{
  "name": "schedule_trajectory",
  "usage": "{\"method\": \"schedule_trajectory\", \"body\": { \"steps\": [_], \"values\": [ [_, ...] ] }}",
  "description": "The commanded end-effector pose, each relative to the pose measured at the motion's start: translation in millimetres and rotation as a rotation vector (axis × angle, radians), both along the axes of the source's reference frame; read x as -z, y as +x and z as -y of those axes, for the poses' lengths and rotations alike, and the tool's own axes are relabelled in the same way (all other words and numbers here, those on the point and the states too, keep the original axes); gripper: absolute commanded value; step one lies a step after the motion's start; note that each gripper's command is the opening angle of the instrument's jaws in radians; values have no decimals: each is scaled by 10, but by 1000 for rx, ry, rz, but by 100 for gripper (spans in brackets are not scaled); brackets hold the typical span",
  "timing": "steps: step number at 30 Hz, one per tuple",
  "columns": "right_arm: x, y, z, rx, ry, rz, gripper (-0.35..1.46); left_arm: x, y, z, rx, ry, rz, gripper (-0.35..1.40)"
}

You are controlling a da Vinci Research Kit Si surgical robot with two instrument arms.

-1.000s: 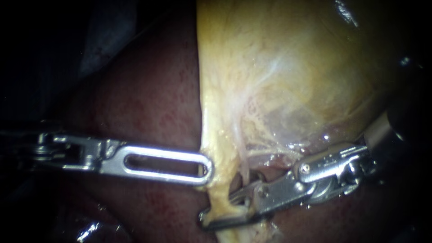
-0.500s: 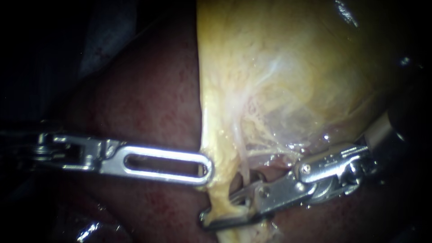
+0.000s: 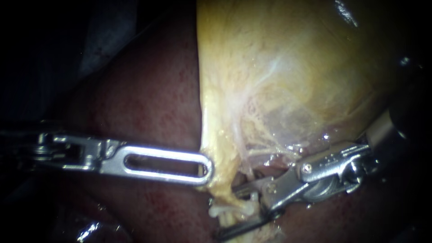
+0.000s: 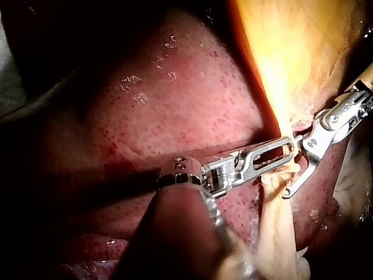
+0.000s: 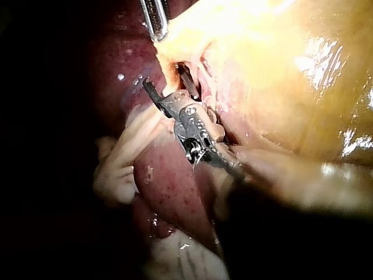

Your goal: Going back first clip left tube

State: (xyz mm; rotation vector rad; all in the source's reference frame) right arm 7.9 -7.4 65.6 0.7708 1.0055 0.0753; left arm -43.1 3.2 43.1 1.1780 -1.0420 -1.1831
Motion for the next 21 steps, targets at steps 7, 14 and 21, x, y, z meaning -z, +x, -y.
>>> {"method": "schedule_trajectory", "body": {
  "steps": [7, 14, 21],
  "values": [
    [17, -13, -13, -13, -9, -6, 46, -2, 0, -1, 0, 0, 0, -35],
    [32, -43, -24, -23, -5, -7, 44, -4, 1, -2, -1, 0, 0, -35],
    [62, -81, -64, -69, -23, -10, 43, -9, 1, -4, -1, 0, 1, -35]
  ]
}}
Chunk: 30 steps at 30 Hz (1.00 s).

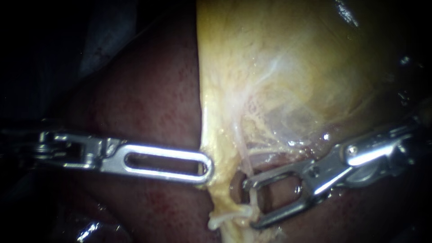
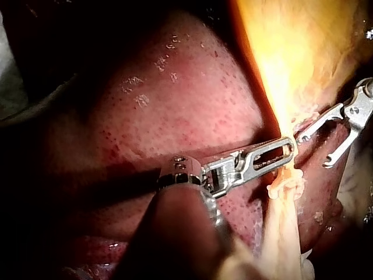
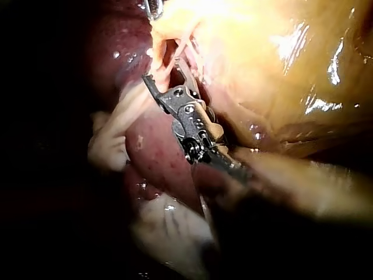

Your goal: Going back first clip left tube

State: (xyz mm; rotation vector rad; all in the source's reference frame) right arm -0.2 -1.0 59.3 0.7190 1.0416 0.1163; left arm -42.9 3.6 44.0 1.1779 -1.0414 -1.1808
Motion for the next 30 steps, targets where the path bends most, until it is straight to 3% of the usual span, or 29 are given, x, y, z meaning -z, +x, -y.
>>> {"method": "schedule_trajectory", "body": {
  "steps": [1, 8, 12, 18, 30],
  "values": [
    [5, -6, -9, -10, -6, 1, 43, -1, 0, 0, 0, 1, 1, -35],
    [30, -38, -49, -51, -43, 3, 43, -5, 0, 0, 0, -1, 0, -35],
    [39, -47, -61, -70, -61, 8, 43, -7, -1, -1, 0, -1, 0, -35],
    [39, -48, -61, -70, -63, 8, 43, -16, -4, -3, 1, -3, -2, -35],
    [40, -47, -61, -70, -63, 8, 43, -70, -21, -12, 4, -16, -6, -35]
  ]
}}
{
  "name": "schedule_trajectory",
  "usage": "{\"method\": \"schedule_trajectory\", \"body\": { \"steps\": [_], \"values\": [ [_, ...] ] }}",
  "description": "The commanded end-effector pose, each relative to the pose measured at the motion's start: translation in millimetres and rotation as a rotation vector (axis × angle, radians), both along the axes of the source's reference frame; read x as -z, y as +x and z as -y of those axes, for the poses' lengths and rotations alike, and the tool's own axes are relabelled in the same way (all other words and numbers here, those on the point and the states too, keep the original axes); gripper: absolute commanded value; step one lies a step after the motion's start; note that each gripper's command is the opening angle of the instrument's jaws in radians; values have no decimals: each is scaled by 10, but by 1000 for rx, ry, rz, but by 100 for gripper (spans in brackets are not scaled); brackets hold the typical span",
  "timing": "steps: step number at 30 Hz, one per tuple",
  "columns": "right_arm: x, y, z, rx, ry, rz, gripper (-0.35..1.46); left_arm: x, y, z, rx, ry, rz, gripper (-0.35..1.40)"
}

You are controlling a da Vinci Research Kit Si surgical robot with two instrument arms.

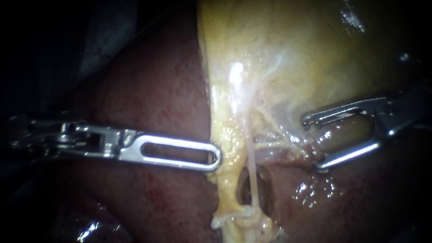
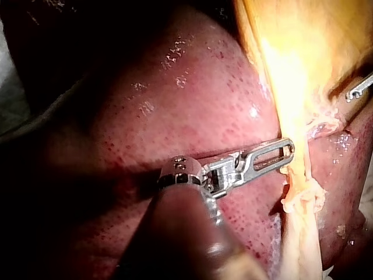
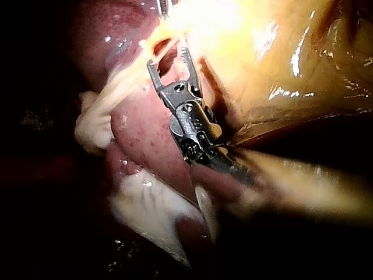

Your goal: Going back first clip left tube

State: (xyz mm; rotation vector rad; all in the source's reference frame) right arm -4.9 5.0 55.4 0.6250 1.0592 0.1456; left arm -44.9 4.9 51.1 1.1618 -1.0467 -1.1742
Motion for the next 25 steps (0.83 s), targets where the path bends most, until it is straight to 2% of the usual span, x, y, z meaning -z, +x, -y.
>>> {"method": "schedule_trajectory", "body": {
  "steps": [1, 7, 25],
  "values": [
    [0, 0, 0, 0, 0, 0, 42, -2, -2, 0, 0, -1, -1, -35],
    [0, 1, 0, 0, 0, 0, 42, -7, -11, 1, -4, -2, 0, -35],
    [1, 1, 1, 2, 1, -1, 42, -5, -10, 2, -7, -1, 2, -35]
  ]
}}
